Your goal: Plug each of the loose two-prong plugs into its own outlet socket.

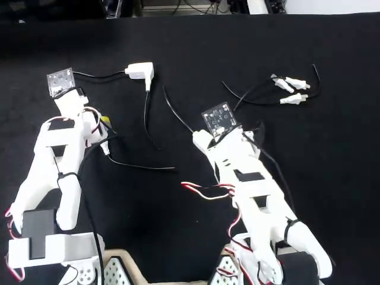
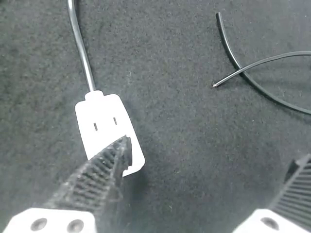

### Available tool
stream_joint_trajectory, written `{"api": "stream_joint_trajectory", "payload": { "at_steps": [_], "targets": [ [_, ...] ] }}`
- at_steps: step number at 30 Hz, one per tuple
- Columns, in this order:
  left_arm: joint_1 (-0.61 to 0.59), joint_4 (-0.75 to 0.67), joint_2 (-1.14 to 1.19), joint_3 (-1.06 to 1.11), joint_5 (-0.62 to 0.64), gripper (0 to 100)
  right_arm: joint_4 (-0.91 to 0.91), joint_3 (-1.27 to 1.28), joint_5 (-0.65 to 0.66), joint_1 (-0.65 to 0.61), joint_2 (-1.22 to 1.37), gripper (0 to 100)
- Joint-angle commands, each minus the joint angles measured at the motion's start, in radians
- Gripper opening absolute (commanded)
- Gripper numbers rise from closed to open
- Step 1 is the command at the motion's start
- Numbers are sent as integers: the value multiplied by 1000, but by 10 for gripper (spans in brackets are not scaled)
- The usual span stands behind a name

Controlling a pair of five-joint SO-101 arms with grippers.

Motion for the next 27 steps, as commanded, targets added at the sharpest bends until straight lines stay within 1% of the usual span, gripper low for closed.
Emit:
{"api": "stream_joint_trajectory", "payload": {
  "at_steps": [1, 7, 14, 16, 18, 20, 25, 27],
  "targets": [
    [-1, -31, 23, -4, 11, 234, 2, -47, -9, -9, -30, 466],
    [-2, -23, 160, -68, 11, 234, 2, -47, -9, -9, -30, 466],
    [-2, -35, 169, -79, 12, 234, 2, -47, -9, -9, -30, 466],
    [-2, -68, 172, -71, 37, 234, 2, -47, -9, -9, -30, 466],
    [-2, -71, 172, -70, 63, 228, 2, -47, -9, -9, -30, 466],
    [-2, -75, 172, -70, 64, 185, 2, -47, -9, -9, -30, 466],
    [-1, -80, 173, -74, 60, 23, 2, -45, -9, -9, -30, 466],
    [-1, -80, 173, -73, 60, 45, 2, -45, -9, -9, -30, 466]
  ]
}}
